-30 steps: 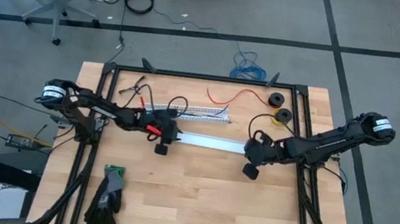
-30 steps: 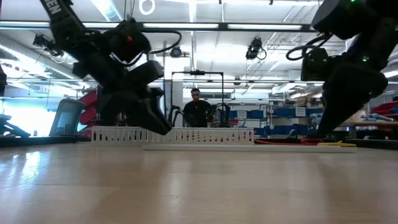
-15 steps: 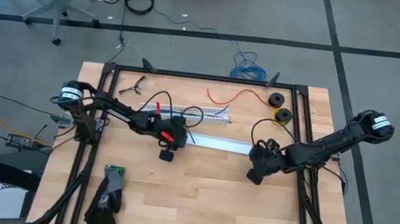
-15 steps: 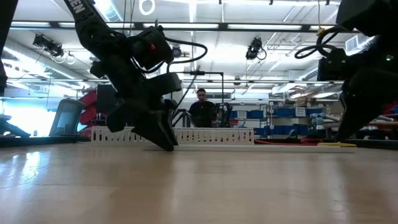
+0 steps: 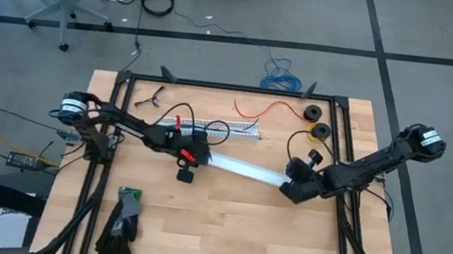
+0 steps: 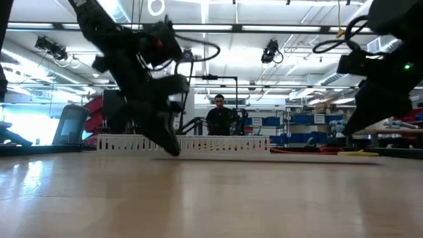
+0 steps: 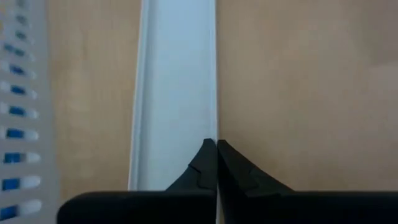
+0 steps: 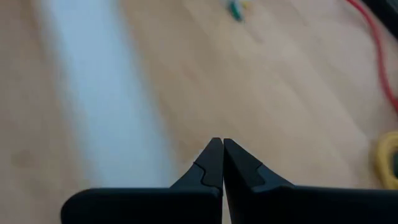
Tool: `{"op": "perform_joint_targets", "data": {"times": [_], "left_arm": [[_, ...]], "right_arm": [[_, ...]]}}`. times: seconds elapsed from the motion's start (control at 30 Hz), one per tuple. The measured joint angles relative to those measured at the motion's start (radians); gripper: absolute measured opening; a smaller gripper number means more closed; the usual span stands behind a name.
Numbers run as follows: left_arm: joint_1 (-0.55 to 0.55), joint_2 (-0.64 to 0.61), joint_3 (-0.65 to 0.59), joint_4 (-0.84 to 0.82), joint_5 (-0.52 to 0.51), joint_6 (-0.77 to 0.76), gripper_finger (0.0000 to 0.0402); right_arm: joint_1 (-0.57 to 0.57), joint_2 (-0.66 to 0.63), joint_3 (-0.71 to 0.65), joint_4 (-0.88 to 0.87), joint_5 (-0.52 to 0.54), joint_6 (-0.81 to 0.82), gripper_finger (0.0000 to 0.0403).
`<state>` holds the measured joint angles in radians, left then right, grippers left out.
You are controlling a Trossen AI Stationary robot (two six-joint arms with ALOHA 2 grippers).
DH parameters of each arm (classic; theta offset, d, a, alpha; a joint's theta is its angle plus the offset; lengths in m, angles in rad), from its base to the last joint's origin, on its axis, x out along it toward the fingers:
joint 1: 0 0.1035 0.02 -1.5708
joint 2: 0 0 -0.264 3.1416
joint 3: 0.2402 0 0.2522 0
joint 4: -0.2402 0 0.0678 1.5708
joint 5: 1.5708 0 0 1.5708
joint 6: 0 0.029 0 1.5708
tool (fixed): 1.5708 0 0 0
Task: Ziptie cables
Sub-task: Close the white cable duct
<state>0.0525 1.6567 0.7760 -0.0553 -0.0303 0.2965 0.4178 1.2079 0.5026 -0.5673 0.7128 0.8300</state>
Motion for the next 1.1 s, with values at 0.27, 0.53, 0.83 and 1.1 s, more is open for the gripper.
{"op": "perform_joint_targets", "data": {"times": [0.27,0.53,0.83,1.1], "left_arm": [[0.000,-0.055,0.135,-0.209,0.040,-0.015,0.0000],[0.027,-0.058,0.197,-0.292,0.036,-0.013,0.0000],[0.032,-0.069,0.197,-0.309,0.062,-0.040,0.0000],[0.112,-0.127,0.197,-0.243,0.156,-0.143,0.0000]], "right_arm": [[-0.093,0.000,-0.021,0.069,-0.070,-0.142,0.0000],[-0.186,-0.005,-0.138,0.136,0.113,0.017,0.0000],[-0.311,0.003,-0.161,0.179,0.150,-0.006,0.0000],[-0.411,0.047,-0.161,0.218,0.012,-0.179,0.0000]]}}
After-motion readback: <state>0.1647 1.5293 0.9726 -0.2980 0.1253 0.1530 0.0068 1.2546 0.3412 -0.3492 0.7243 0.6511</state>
